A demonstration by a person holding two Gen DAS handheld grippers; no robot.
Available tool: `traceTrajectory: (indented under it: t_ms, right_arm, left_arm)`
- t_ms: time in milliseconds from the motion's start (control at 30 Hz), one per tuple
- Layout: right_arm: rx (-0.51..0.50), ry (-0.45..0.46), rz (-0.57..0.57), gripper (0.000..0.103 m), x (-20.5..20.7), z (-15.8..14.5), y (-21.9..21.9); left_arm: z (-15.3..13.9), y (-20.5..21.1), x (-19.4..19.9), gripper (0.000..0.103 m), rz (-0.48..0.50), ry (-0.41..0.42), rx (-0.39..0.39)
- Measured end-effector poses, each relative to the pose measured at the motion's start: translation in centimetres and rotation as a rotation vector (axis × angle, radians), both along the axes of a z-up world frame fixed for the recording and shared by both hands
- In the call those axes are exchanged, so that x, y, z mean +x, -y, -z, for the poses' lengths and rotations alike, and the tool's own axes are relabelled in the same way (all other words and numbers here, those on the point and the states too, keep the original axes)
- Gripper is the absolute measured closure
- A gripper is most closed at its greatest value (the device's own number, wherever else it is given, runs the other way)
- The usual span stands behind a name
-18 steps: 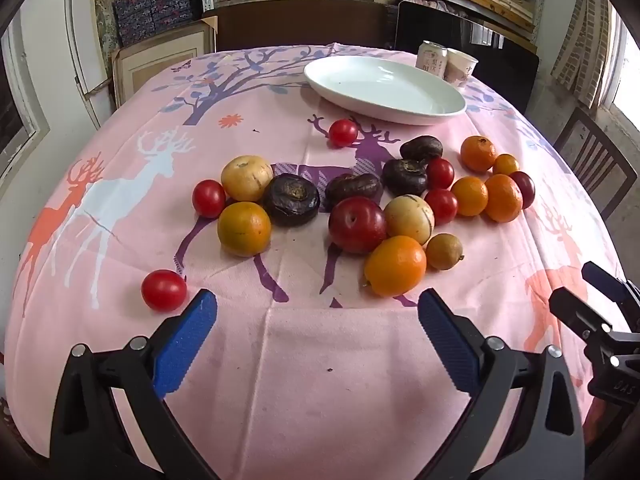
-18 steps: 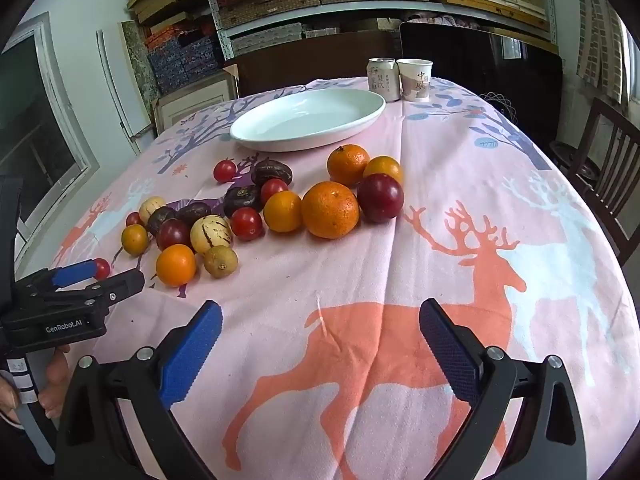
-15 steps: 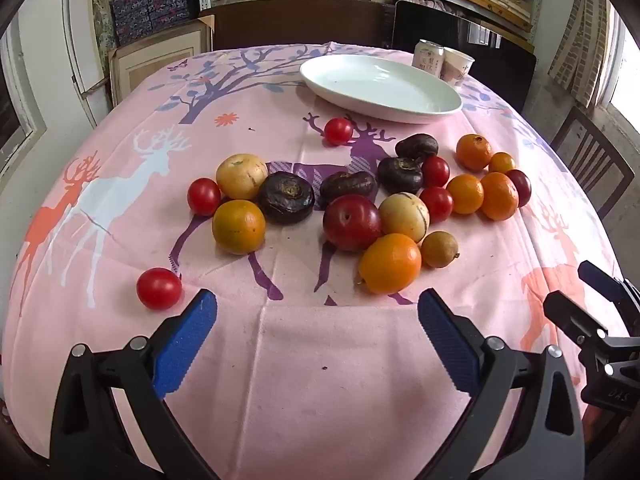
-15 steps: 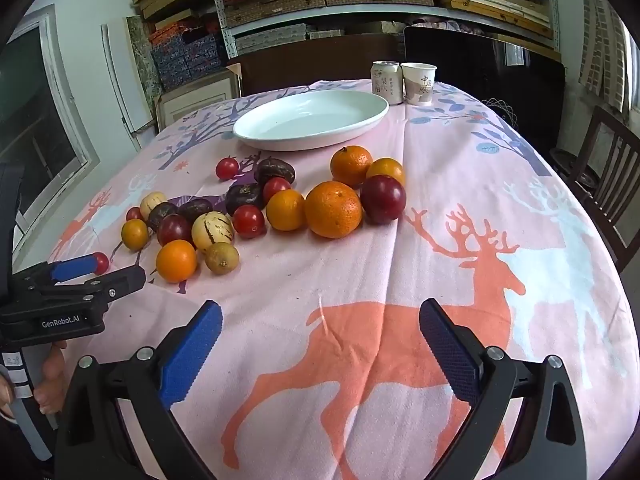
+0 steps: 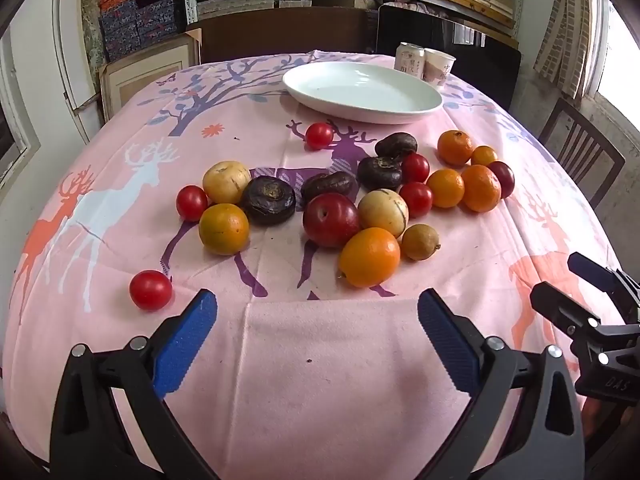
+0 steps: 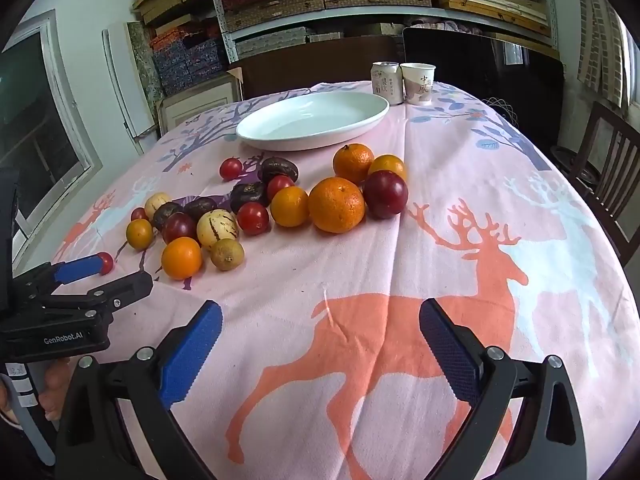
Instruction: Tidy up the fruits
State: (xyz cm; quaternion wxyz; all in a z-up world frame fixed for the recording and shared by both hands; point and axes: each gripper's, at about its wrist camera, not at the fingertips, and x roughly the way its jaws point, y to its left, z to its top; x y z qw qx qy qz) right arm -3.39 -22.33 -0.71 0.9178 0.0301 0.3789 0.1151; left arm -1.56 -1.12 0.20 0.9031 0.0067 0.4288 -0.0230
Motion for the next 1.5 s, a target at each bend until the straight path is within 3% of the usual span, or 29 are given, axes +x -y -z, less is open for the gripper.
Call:
traceTrajectory:
  t_ms: [1500]
  right_arm:
    - [0.043,-0.022,0.035,0.003,-0.8,1.3,0.6]
  left_arm:
    - [0.7,-0.3,-1.5,0.004,-0.036,-0.004,-0.029]
